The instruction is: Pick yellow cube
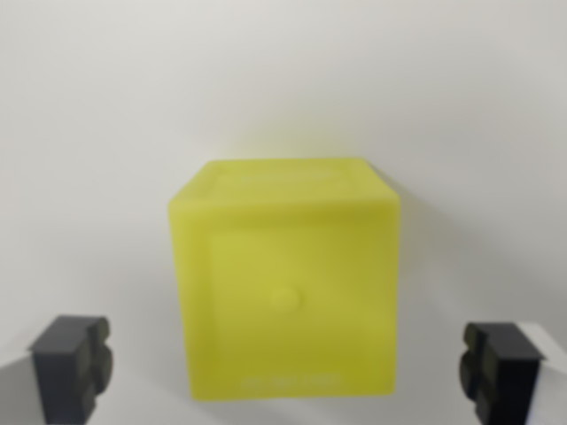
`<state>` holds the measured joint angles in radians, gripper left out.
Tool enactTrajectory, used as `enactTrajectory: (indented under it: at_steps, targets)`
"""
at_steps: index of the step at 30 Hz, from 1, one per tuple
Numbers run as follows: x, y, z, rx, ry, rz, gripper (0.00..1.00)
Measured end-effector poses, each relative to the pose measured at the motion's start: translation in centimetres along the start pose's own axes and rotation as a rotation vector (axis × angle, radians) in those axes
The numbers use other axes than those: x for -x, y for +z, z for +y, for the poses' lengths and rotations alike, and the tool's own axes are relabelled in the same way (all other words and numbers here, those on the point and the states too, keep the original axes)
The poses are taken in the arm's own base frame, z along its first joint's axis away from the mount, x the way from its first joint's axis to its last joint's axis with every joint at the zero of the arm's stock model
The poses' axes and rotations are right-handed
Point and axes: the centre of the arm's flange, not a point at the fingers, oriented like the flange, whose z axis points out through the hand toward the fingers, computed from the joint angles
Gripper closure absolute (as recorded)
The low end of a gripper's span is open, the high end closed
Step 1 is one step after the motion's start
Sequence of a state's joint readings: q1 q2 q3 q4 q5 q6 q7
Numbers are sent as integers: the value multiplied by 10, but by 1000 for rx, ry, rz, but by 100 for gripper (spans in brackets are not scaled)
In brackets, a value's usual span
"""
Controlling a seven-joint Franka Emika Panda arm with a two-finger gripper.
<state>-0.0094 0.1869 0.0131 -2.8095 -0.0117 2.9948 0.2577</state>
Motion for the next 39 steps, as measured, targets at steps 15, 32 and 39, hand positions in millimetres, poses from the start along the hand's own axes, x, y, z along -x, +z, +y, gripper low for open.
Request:
enactTrajectory:
  at_steps: [15,32,39]
  targets:
    - [0,36,0,0,-1,0,0]
    - [0,11,-1,0,-1,1,100]
    - [0,-6,-1,1,-2,1,100]
